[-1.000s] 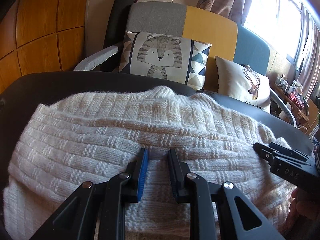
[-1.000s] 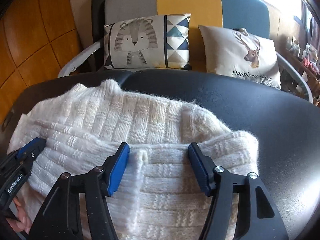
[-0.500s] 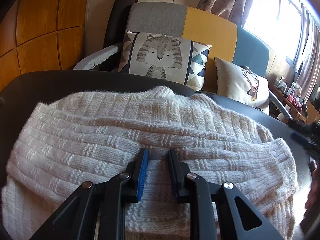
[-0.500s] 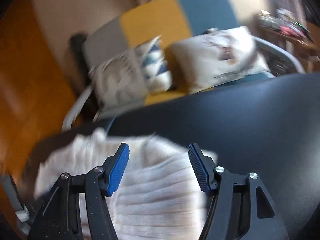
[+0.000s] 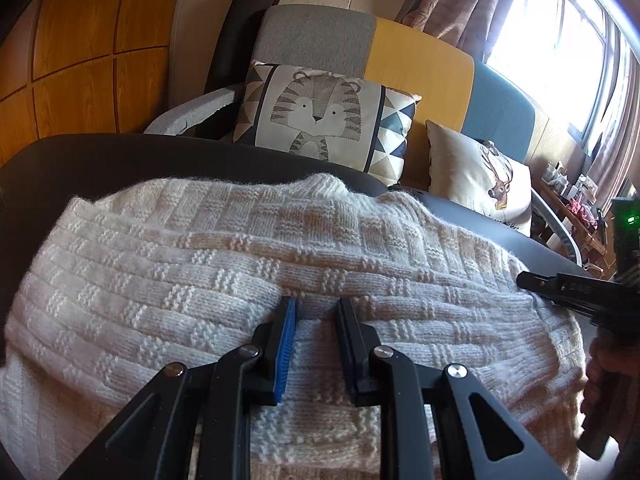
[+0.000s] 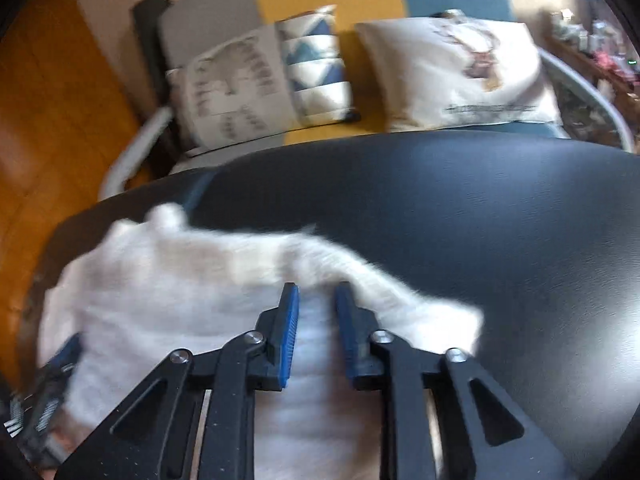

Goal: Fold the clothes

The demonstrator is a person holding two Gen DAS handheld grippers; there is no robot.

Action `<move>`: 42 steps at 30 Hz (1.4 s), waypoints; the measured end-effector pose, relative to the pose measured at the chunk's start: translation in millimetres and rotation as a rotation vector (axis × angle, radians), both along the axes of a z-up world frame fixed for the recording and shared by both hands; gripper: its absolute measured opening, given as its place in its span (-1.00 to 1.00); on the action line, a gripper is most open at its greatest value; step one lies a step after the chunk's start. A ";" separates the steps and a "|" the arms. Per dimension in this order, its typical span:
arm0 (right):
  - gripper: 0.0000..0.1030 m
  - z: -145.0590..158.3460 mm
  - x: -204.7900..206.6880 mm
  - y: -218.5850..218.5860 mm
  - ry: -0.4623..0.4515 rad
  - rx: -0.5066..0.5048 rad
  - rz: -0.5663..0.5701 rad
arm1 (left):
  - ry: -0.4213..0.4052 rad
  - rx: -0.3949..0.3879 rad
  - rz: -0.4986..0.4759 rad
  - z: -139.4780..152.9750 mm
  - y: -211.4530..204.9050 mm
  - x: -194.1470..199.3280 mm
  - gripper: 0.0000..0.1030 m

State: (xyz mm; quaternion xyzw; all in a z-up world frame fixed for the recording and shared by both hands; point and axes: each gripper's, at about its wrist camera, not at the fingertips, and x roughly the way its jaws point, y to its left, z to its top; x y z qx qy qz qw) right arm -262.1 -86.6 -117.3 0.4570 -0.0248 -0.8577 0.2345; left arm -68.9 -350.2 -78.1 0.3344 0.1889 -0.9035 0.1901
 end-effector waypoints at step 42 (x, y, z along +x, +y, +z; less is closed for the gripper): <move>-0.74 16.9 34.2 -206.9 0.055 0.023 0.548 | 0.093 0.134 -0.007 -2.1 -13.9 7.3 -0.61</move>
